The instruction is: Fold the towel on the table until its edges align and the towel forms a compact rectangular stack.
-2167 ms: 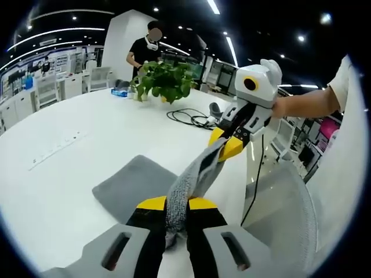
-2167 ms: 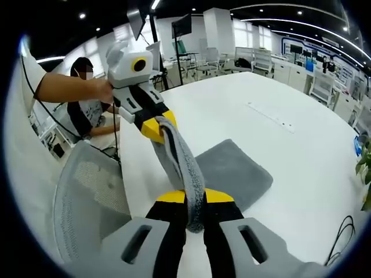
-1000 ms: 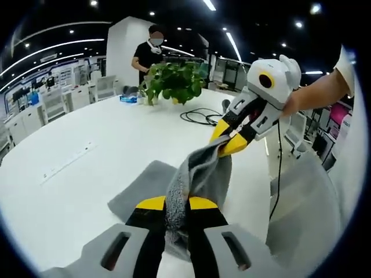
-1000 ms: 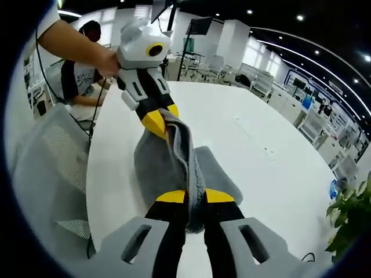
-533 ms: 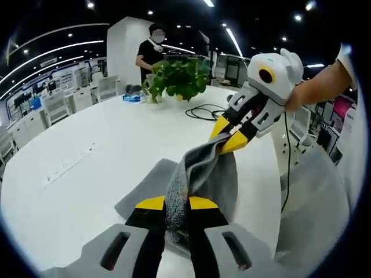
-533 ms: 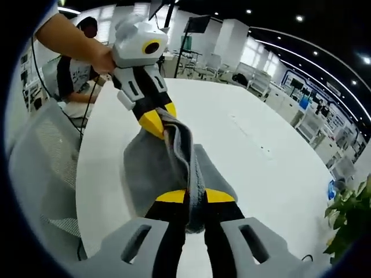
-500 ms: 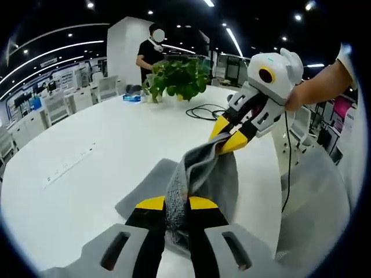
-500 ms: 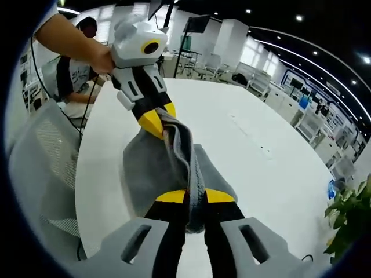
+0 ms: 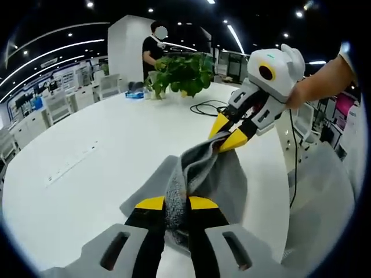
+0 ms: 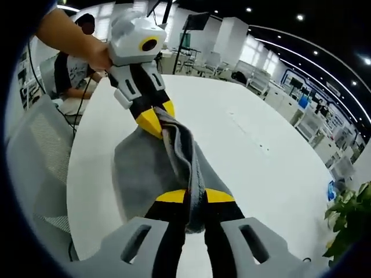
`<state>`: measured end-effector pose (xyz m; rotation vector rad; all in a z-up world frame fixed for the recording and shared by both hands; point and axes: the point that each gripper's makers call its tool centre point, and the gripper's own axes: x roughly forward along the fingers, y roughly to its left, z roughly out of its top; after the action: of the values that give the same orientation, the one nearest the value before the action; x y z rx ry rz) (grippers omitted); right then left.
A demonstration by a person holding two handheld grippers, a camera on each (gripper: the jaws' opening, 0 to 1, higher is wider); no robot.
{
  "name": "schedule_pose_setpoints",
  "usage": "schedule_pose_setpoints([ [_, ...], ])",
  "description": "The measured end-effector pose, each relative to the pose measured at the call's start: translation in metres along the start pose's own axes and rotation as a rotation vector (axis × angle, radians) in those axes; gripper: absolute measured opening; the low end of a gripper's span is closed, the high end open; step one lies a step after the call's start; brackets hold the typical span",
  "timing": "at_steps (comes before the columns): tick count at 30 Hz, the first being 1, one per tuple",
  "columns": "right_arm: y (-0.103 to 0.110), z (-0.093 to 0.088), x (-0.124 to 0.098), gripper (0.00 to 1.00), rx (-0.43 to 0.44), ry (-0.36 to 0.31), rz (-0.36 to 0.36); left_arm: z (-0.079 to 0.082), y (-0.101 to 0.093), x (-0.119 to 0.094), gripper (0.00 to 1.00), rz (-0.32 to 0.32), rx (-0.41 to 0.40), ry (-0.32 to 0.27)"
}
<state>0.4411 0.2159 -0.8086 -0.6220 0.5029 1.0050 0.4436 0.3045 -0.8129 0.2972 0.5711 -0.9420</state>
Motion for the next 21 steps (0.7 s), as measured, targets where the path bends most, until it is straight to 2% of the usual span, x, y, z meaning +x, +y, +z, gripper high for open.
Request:
schedule_pose_setpoints([
  [21, -0.014, -0.015, 0.023, 0.09, 0.017, 0.011, -0.02, -0.012, 0.016, 0.021, 0.14, 0.015, 0.007, 0.043],
])
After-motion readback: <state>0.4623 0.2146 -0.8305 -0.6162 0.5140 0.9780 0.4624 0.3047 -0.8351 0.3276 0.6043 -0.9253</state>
